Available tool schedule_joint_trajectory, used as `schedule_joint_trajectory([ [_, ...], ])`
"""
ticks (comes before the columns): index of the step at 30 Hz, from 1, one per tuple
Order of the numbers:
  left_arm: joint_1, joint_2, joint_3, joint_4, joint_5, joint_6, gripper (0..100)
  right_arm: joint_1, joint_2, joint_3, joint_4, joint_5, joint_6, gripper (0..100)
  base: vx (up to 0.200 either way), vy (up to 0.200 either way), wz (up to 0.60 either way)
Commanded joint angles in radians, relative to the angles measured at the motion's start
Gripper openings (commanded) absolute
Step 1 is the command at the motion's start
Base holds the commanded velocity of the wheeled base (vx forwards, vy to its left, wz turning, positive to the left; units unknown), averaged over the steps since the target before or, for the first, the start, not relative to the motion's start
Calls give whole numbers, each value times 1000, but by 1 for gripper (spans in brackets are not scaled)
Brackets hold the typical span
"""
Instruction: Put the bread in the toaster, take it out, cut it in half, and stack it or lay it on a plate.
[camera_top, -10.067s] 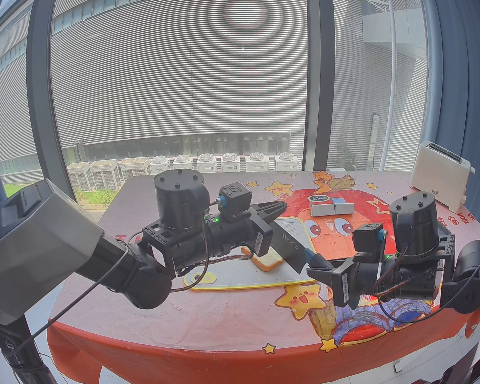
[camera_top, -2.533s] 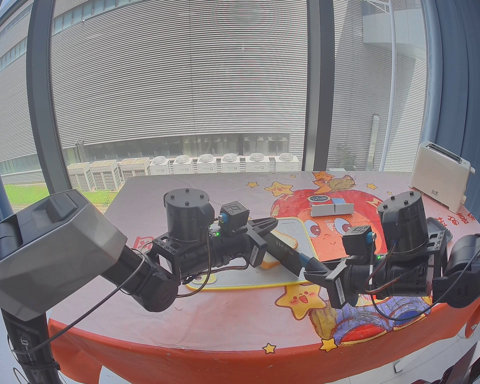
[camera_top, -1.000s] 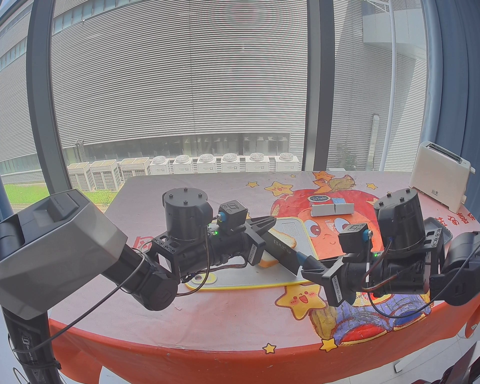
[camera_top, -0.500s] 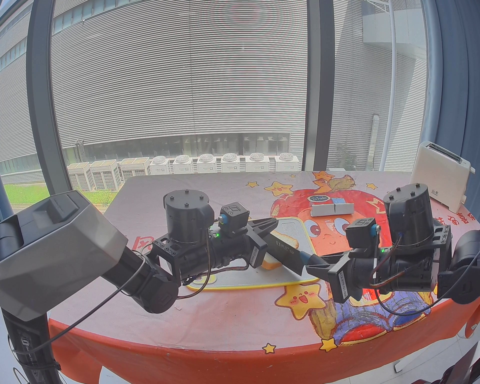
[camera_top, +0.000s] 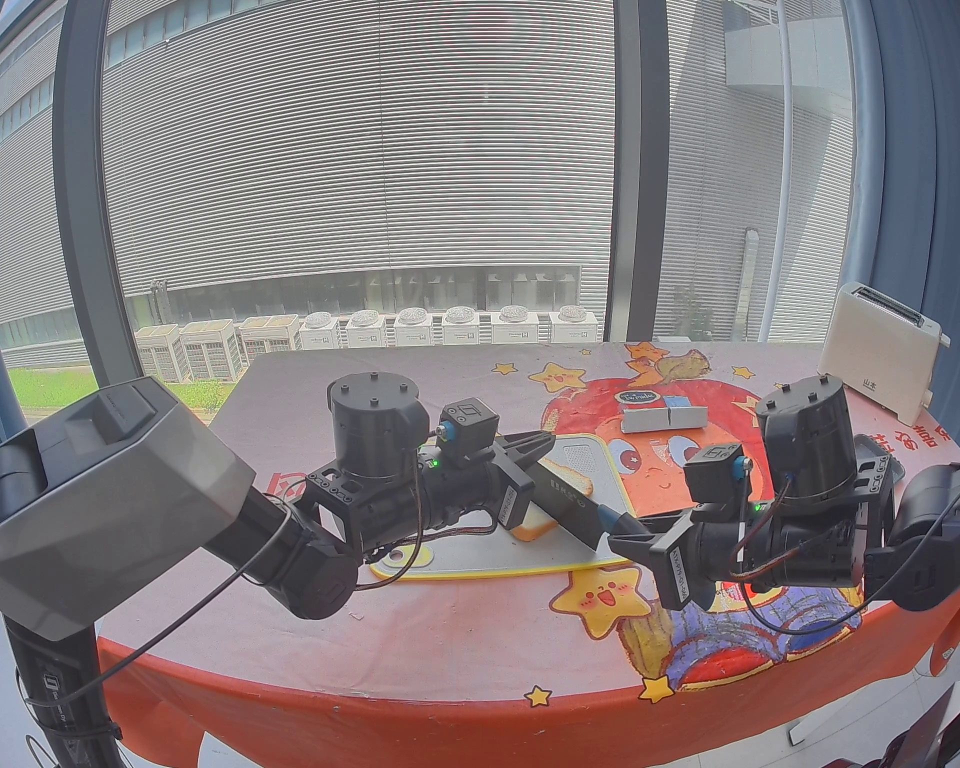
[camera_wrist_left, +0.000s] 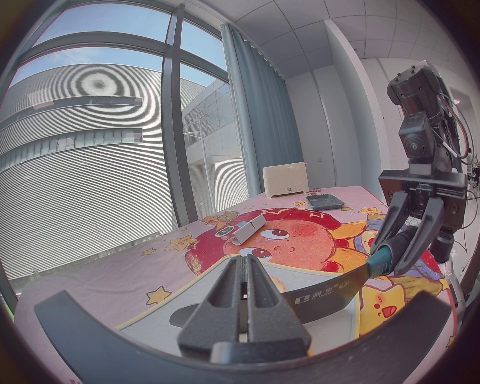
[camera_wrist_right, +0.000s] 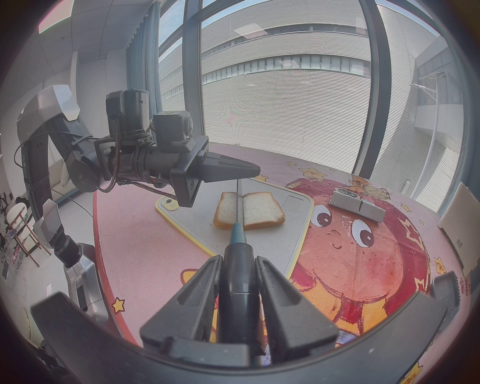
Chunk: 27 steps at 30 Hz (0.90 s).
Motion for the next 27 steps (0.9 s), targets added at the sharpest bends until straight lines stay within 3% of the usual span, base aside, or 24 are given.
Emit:
schedule_joint_trajectory([
  [1, 0, -11, -13, -9, 0, 0, 0, 2, 11, -6, 3, 0, 0, 0, 0, 0, 0],
  [27, -8, 45, 33, -9, 2, 14, 0, -3, -5, -27, 16, -2, -4, 0, 0, 0, 0],
])
